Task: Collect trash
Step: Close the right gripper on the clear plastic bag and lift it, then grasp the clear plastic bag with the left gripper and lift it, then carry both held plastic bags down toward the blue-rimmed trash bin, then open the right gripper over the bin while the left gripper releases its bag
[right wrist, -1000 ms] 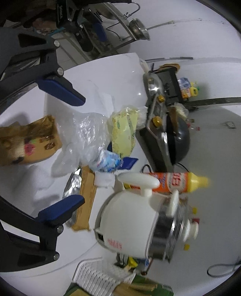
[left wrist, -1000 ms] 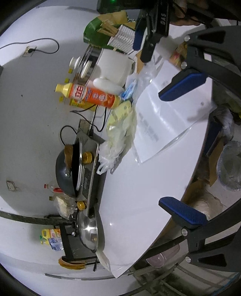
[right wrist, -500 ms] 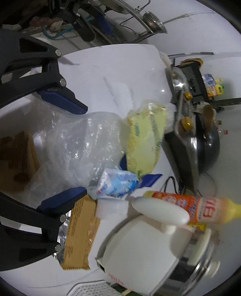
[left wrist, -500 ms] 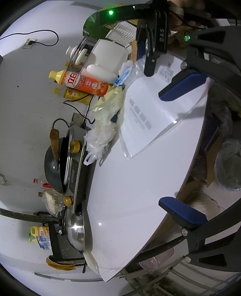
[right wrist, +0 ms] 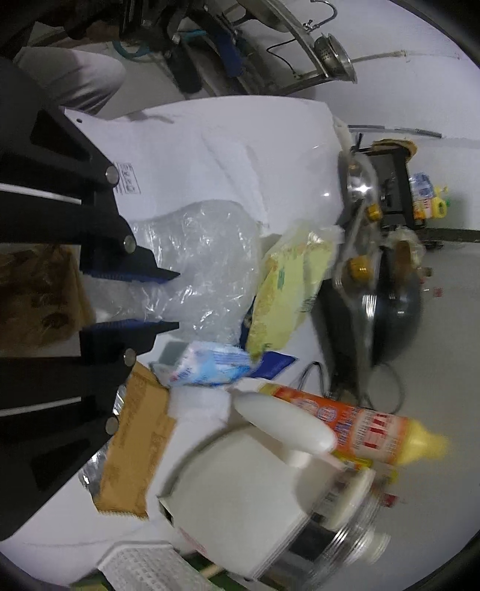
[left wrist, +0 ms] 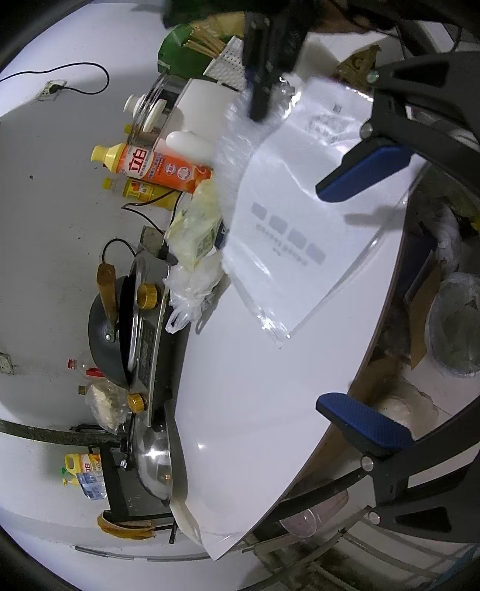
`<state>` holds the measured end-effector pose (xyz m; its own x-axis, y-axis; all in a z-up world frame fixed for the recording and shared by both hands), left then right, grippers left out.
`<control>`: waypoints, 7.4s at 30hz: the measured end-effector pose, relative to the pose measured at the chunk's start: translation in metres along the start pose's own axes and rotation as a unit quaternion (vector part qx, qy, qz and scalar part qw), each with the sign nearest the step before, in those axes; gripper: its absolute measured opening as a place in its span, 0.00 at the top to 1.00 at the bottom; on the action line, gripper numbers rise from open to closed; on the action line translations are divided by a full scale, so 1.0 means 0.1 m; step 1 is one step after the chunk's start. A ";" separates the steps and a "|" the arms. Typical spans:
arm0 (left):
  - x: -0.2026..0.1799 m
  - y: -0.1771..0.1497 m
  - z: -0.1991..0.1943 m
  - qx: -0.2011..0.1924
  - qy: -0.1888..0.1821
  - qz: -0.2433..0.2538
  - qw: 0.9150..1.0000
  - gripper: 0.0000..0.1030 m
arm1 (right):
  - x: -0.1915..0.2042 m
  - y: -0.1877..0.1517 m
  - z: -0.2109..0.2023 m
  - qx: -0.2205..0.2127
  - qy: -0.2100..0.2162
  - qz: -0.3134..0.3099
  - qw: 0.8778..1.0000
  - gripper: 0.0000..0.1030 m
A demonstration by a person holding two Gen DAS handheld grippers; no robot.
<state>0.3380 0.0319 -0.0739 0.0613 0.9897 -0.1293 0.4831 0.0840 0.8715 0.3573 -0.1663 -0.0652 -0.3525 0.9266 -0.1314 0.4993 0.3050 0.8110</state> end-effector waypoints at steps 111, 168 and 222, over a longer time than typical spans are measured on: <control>-0.11 0.73 -1.30 -0.074 -0.076 0.041 0.994 0.79 | 0.41 -0.10 -2.30 -0.157 -0.011 0.004 0.987 0.85; 1.22 -1.84 -0.96 0.059 0.014 -0.085 0.994 0.79 | 2.13 -2.09 -0.47 0.098 0.142 -0.094 0.981 0.85; 0.60 -3.14 0.79 0.280 -0.021 -0.079 0.957 0.55 | 1.60 -3.03 1.23 0.233 0.142 0.061 0.960 0.50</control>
<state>0.2586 0.0561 -0.3926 -0.0215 0.9630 -0.2688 0.8805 0.1456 0.4512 0.2473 -0.0835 -0.4025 -0.4383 0.8840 0.1628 0.8266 0.3253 0.4592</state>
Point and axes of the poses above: each gripper's, at about its wrist camera, not at the fingertips, and z roughly the way its jaws point, x to its left, y to its top, the point moved 8 cm from there along z, roughly the way its jaws point, and after that the axes turned 8 degrees about -x, right-handed, at the moved point
